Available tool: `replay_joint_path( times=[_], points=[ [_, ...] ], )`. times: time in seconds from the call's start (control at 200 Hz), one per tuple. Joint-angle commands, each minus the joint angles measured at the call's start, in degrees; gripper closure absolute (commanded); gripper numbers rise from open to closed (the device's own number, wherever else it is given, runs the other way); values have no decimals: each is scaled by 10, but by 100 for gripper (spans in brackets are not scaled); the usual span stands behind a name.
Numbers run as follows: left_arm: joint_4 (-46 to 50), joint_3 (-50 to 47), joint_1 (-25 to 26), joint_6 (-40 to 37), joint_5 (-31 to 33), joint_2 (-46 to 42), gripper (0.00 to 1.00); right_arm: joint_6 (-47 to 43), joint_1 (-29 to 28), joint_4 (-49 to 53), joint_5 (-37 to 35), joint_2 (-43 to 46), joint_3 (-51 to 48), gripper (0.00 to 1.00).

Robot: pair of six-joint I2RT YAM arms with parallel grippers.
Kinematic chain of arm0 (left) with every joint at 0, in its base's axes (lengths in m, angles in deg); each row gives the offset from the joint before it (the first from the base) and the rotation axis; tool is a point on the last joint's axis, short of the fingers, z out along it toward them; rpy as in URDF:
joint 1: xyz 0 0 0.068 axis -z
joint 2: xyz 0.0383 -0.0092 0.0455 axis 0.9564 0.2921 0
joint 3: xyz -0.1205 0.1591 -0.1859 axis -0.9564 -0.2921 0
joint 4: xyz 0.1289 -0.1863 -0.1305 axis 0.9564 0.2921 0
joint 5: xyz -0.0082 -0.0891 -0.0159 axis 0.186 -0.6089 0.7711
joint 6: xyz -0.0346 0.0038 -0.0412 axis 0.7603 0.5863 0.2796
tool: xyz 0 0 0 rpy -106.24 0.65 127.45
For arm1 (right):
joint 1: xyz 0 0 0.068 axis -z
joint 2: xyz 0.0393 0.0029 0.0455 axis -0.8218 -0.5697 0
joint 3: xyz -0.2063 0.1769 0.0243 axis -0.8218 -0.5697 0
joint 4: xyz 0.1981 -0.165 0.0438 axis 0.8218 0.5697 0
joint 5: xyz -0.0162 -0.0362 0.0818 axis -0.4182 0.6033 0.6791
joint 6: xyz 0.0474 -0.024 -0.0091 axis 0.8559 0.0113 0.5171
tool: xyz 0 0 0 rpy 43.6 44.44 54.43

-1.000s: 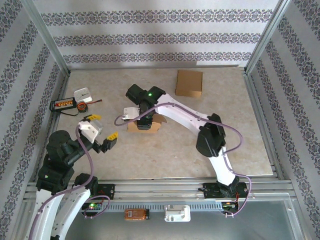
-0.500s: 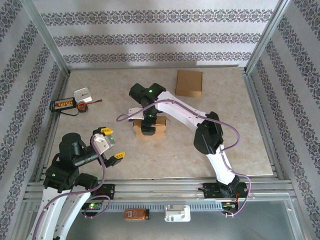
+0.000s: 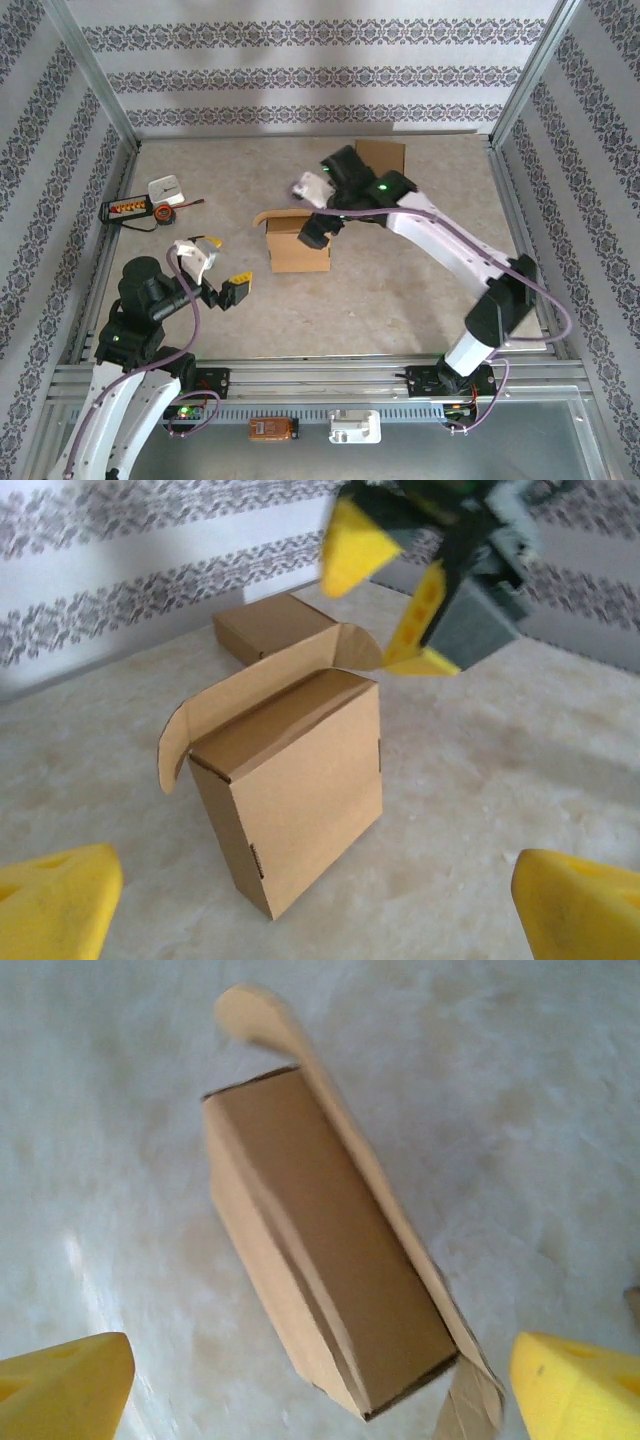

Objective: Fold the paper box

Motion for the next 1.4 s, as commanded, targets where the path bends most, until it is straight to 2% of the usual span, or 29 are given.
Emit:
replay_joint_path(
  times=[0.0, 0.11, 0.235, 0.365, 0.5, 0.58, 0.73, 0.839, 1.219, 1.399],
  points=[
    [-58, 29, 4, 118, 41, 38, 1, 176, 53, -152, 95, 65, -107, 6],
    [-83, 35, 6, 153, 38, 74, 2, 258, 102, -201, 96, 104, -184, 9],
    [-100, 36, 9, 168, 46, 103, 2, 275, 125, -201, 84, 116, -224, 10],
    [-88, 49, 10, 183, 76, 133, 4, 275, 123, -202, 117, 96, -231, 26],
    [-52, 66, 10, 193, 93, 156, 6, 269, 115, -203, 119, 83, -232, 34],
    [-46, 63, 10, 182, 80, 158, 6, 266, 113, -209, 122, 90, -237, 32],
    [-51, 53, 10, 181, 67, 160, 6, 269, 113, -215, 157, 111, -242, 16],
    [-56, 51, 9, 190, 66, 168, 6, 265, 110, -212, 183, 110, -240, 15],
    [-44, 59, 10, 179, 68, 177, 6, 230, 73, -188, 144, 112, -250, 46],
    [-51, 57, 10, 189, 68, 178, 6, 202, 51, -176, 100, 117, -249, 52]
  ],
)
